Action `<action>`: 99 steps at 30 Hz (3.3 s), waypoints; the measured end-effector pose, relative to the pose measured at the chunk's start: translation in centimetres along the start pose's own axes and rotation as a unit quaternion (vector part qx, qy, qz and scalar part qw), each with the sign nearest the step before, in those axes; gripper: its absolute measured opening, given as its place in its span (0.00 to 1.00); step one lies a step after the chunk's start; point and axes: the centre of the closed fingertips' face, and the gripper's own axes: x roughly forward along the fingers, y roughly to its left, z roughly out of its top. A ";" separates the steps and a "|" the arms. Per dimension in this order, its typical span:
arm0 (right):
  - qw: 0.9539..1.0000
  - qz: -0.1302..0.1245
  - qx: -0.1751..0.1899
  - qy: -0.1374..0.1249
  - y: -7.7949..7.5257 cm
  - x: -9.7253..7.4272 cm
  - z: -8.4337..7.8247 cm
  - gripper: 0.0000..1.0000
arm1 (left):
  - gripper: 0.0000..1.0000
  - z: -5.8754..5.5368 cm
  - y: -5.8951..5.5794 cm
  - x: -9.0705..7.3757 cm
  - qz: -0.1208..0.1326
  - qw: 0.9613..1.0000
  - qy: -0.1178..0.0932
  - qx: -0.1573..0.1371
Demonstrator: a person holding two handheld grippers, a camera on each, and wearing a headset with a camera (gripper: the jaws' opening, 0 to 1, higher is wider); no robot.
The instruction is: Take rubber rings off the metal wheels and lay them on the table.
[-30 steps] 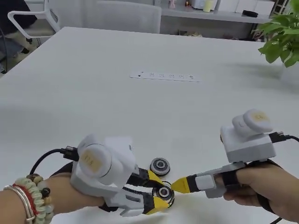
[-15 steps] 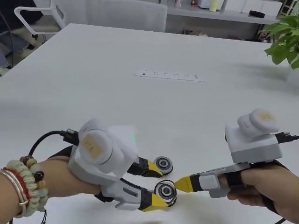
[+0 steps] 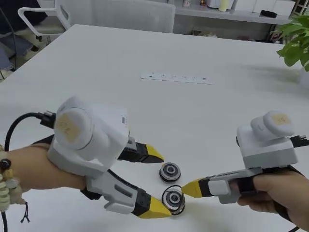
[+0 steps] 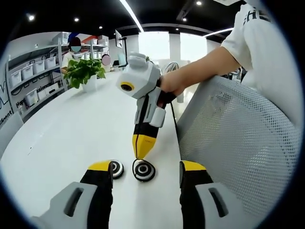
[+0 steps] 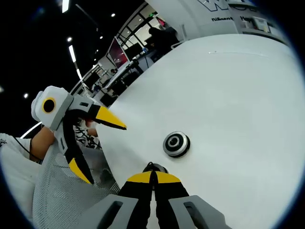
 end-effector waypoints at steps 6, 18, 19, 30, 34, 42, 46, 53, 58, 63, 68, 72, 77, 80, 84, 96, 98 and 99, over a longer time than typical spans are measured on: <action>1.000 0.000 -0.007 -0.007 0.1 -0.2 0.4 0.00 | 0.67 0.5 -0.3 -2.0 0.012 1.000 -0.001 -0.003; 1.000 -0.007 -0.018 -0.008 0.0 -0.5 0.6 0.00 | 0.74 -0.7 -0.5 -6.9 0.086 0.996 -0.005 -0.035; 1.000 -0.007 -0.018 -0.009 0.1 -0.5 0.6 0.00 | 0.74 -0.8 -0.4 -7.3 0.095 0.995 -0.007 -0.037; 0.999 -0.005 -0.013 -0.046 0.3 -1.6 2.2 0.00 | 0.73 -3.1 -0.9 -10.6 0.166 0.982 -0.016 -0.089; 0.998 -0.004 -0.015 -0.059 0.9 -1.8 2.7 0.00 | 0.72 -4.2 -1.4 -11.3 0.183 0.978 -0.011 -0.104; 0.997 0.009 -0.032 -0.075 2.4 -1.9 3.6 0.00 | 0.71 -5.6 -1.7 -11.4 0.203 0.971 -0.005 -0.126; 0.995 0.019 -0.039 -0.089 3.3 -2.0 4.3 0.00 | 0.70 -5.9 -1.7 -11.2 0.204 0.970 -0.003 -0.133; 0.993 0.030 -0.052 -0.100 4.2 -1.9 4.9 0.00 | 0.70 -6.5 -1.7 -11.0 0.206 0.968 0.002 -0.147; 0.992 0.038 -0.055 -0.108 4.8 -1.7 5.3 0.00 | 0.70 -6.6 -1.6 -10.9 0.203 0.966 -0.004 -0.161; 0.993 0.041 -0.060 -0.098 5.2 -1.0 5.0 0.00 | 0.73 -6.4 -1.4 -11.0 0.210 0.965 -0.012 -0.160; 0.993 0.036 -0.066 -0.093 5.2 -0.6 4.8 0.00 | 0.74 -6.3 -1.5 -10.8 0.204 0.965 -0.015 -0.163; 0.992 0.030 -0.083 -0.092 5.2 -0.1 4.7 0.00 | 0.76 -6.4 -1.6 -10.7 0.202 0.965 -0.015 -0.167; 0.991 0.021 -0.106 -0.078 5.0 0.8 4.1 0.00 | 0.81 -6.1 -1.3 -10.9 0.209 0.963 -0.025 -0.166; 0.991 0.029 -0.109 -0.069 5.0 1.4 3.6 0.00 | 0.81 -6.1 -1.3 -10.8 0.207 0.963 -0.028 -0.170; 0.991 0.027 -0.121 -0.058 5.0 2.0 3.1 0.00 | 0.81 -6.2 -1.3 -10.8 0.207 0.963 -0.027 -0.173; 0.985 -0.011 -0.172 -0.027 4.3 4.0 1.8 0.00 | 0.80 -6.4 -1.2 -10.8 0.207 0.961 -0.030 -0.181; 0.985 -0.017 -0.171 -0.026 4.0 4.1 1.8 0.00 | 0.79 -6.4 -1.2 -10.8 0.208 0.961 -0.031 -0.183; 0.985 -0.016 -0.170 -0.023 4.0 4.2 1.7 0.00 | 0.79 -6.4 -1.2 -10.8 0.207 0.960 -0.031 -0.183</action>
